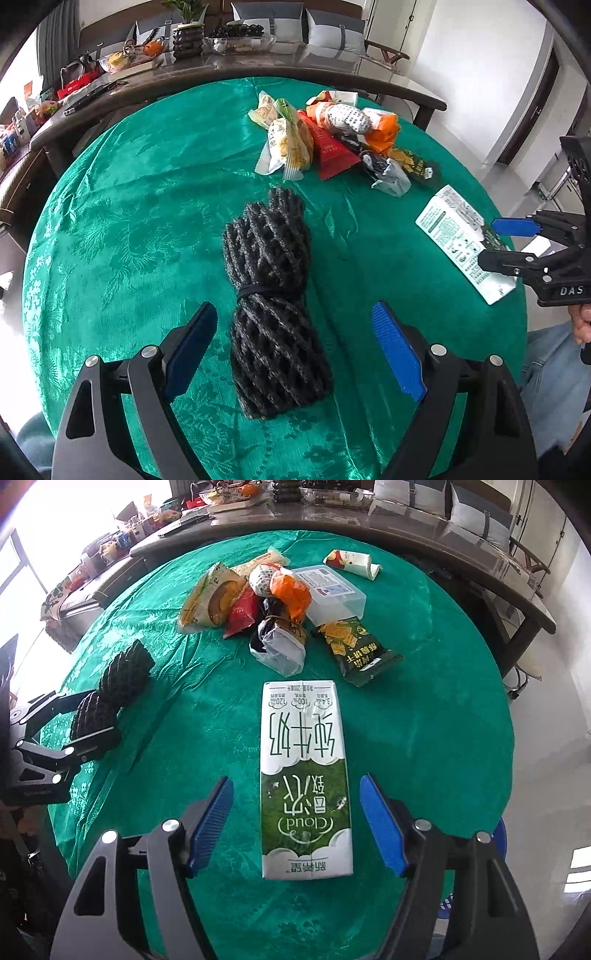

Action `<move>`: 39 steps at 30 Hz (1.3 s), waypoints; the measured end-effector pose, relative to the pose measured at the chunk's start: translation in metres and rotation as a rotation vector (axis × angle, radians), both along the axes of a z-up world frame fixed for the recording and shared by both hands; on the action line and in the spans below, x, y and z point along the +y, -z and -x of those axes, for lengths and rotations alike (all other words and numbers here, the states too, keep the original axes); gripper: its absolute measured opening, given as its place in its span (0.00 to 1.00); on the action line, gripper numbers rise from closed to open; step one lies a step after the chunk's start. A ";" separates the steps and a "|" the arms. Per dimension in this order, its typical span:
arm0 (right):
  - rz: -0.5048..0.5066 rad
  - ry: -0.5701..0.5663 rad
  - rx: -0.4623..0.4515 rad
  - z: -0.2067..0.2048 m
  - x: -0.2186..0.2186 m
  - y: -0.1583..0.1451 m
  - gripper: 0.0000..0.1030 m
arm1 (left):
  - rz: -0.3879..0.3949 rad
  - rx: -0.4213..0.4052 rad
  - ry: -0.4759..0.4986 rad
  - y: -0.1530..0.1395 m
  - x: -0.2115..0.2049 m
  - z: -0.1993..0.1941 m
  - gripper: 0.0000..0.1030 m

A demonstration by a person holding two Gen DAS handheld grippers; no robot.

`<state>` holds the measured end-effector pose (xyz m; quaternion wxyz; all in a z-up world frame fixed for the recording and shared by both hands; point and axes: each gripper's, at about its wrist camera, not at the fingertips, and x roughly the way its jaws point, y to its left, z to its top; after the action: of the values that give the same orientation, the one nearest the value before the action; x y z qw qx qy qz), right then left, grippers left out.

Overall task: Collect trash
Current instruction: 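Carry net bundle and milk carton to the wastebasket and open both tools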

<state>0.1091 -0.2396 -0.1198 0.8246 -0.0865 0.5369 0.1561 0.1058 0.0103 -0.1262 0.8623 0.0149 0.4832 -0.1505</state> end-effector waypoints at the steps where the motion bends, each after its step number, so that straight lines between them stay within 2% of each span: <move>1: 0.011 0.002 0.000 -0.002 0.001 0.001 0.68 | -0.003 0.009 -0.004 0.002 0.000 -0.003 0.83; 3: 0.020 0.008 0.004 -0.006 0.000 0.002 0.68 | 0.006 0.031 -0.008 0.004 0.002 -0.009 0.81; 10: 0.038 -0.014 0.025 -0.015 0.004 0.005 0.67 | -0.033 0.057 0.001 0.003 -0.004 -0.020 0.60; 11: 0.044 -0.021 0.026 -0.015 0.005 0.005 0.56 | -0.044 0.059 0.002 0.003 -0.006 -0.021 0.51; 12: 0.048 -0.024 0.024 -0.014 0.006 0.005 0.47 | -0.054 0.059 -0.001 0.003 -0.006 -0.022 0.37; 14: 0.037 -0.024 0.005 -0.012 0.004 0.001 0.46 | -0.060 0.058 -0.008 0.002 -0.006 -0.024 0.34; 20: -0.042 -0.006 -0.035 -0.003 -0.009 -0.013 0.46 | 0.004 0.021 0.019 -0.014 -0.013 -0.016 0.31; 27: -0.162 0.078 -0.064 0.003 -0.046 -0.026 0.46 | 0.045 -0.013 0.104 -0.035 -0.061 -0.006 0.31; 32: -0.218 0.196 -0.099 0.011 -0.107 -0.039 0.46 | 0.078 -0.009 0.180 -0.044 -0.114 -0.006 0.31; 39: -0.198 0.441 -0.130 0.027 -0.223 -0.035 0.46 | 0.094 -0.008 0.348 -0.054 -0.225 0.001 0.31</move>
<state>0.0820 -0.4629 -0.0848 0.8760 0.1041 0.4706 0.0185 0.1044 -0.2149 -0.0723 0.8248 0.0587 0.4625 -0.3199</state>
